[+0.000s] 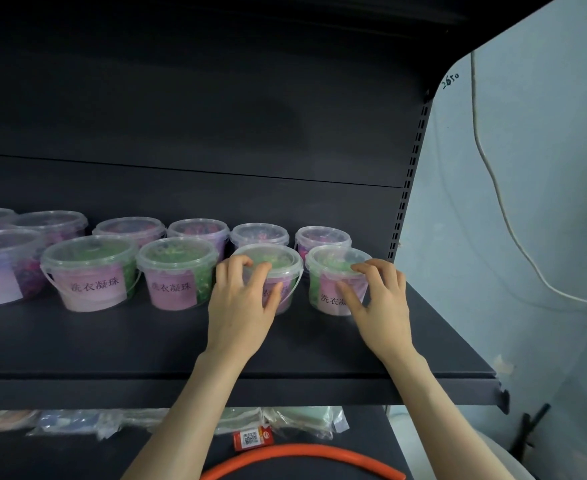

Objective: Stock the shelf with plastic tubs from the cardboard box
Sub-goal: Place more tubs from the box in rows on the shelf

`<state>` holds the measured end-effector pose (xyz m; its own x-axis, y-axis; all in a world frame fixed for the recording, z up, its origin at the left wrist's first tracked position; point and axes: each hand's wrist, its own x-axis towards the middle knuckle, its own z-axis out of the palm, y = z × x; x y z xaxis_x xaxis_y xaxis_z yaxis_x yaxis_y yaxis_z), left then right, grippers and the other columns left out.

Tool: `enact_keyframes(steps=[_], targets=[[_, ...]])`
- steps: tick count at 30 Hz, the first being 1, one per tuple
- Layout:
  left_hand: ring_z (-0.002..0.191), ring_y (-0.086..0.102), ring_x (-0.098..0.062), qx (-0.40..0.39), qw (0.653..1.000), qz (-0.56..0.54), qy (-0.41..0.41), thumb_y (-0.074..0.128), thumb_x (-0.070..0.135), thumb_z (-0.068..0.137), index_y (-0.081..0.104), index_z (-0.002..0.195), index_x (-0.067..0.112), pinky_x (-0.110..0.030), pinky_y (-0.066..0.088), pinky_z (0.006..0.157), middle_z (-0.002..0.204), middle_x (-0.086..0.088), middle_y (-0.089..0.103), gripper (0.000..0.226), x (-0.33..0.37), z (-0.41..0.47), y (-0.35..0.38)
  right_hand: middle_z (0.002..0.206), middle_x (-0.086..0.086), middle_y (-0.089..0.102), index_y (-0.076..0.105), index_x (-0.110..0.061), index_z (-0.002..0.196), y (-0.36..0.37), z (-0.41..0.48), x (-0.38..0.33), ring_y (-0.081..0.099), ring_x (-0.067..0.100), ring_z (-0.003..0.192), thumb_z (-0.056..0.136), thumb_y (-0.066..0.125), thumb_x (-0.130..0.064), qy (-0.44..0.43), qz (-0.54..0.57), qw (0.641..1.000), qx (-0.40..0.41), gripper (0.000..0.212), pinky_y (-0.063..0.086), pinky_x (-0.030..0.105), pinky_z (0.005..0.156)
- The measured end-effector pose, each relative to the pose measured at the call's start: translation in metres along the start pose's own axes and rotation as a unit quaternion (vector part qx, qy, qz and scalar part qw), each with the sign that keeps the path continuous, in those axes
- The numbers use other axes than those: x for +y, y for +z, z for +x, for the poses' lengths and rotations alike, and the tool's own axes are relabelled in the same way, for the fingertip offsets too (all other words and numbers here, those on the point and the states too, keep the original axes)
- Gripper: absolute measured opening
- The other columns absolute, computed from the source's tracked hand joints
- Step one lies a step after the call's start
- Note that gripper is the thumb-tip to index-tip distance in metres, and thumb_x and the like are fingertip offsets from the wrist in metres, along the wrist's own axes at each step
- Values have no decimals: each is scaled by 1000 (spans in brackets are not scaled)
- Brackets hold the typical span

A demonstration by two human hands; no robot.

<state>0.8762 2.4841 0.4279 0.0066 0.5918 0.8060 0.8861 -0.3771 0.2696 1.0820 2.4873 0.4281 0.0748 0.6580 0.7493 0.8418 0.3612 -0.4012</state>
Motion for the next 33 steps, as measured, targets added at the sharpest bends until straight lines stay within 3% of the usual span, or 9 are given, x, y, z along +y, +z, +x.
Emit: enact_keyframes(steps=[4, 7, 9, 12, 15, 21, 27, 30, 33], targets=[[101, 49, -33, -15, 1000, -9, -7, 71, 21, 79, 64, 108, 8, -37, 54, 57, 110, -15, 52, 33, 2, -1, -4, 131, 7, 51, 58, -11, 121, -6, -4, -4, 44, 29, 118, 88, 64, -28, 1, -17, 1000, -13, 38, 43, 34, 82], [116, 44, -27, -63, 997, -43, -32, 61, 22, 86, 56, 124, 12, -39, 52, 73, 129, -10, 46, 39, 1, -6, -16, 143, 1, 43, 50, -17, 132, -15, -9, -12, 39, 25, 127, 90, 60, -23, 37, -14, 998, -50, 44, 41, 36, 92], [116, 48, -24, -75, 995, -56, -34, 57, 24, 89, 57, 124, 15, -39, 49, 79, 135, -5, 44, 36, 2, -11, -32, 137, 2, 50, 56, -16, 124, -21, -15, -25, 49, 26, 117, 90, 58, -21, 50, -30, 997, -51, 35, 43, 35, 85], [85, 62, -21, -50, 996, -78, -10, 56, 26, 90, 67, 104, 13, -36, 51, 67, 108, -1, 62, 22, 5, -19, -73, 98, 5, 68, 66, -13, 98, -36, -26, -58, 61, 30, 87, 90, 53, -23, 47, -41, 997, -47, 18, 47, 34, 70], [72, 63, -19, -29, 996, -82, 4, 57, 27, 89, 67, 93, 14, -38, 53, 60, 84, 1, 67, 17, 6, -38, -120, 80, 5, 71, 67, -13, 90, -53, -48, -97, 63, 32, 76, 91, 54, -28, 14, -10, 999, -51, 20, 51, 39, 69], [64, 63, -18, -14, 997, -72, 10, 63, 21, 87, 68, 81, 10, -37, 53, 54, 72, 1, 66, 13, -9, -121, -203, 74, 2, 70, 67, -12, 84, -68, -125, -166, 64, 26, 69, 90, 57, -27, -25, 48, 997, -63, 20, 51, 40, 65], [63, 61, -15, -131, 989, -37, -65, 64, 24, 86, 67, 79, 12, -38, 52, 54, 70, 4, 63, 14, -64, -242, -271, 73, 3, 68, 67, -10, 84, -34, -243, -228, 63, 24, 68, 91, 58, -25, 0, 108, 985, -136, 19, 51, 39, 60], [65, 61, -16, -137, 986, -19, -95, 64, 22, 85, 68, 80, 11, -39, 52, 55, 71, 2, 64, 12, -102, -275, -299, 80, 3, 68, 68, -12, 88, -12, -284, -262, 63, 24, 72, 92, 56, -27, 16, 124, 971, -204, 19, 51, 41, 63], [64, 62, -14, -142, 983, -16, -115, 66, 19, 85, 68, 81, 12, -35, 52, 53, 72, 3, 65, 8, -141, -293, -325, 81, 4, 67, 68, -11, 89, 15, -308, -296, 62, 26, 73, 91, 57, -24, 25, 133, 966, -220, 17, 51, 44, 63]])
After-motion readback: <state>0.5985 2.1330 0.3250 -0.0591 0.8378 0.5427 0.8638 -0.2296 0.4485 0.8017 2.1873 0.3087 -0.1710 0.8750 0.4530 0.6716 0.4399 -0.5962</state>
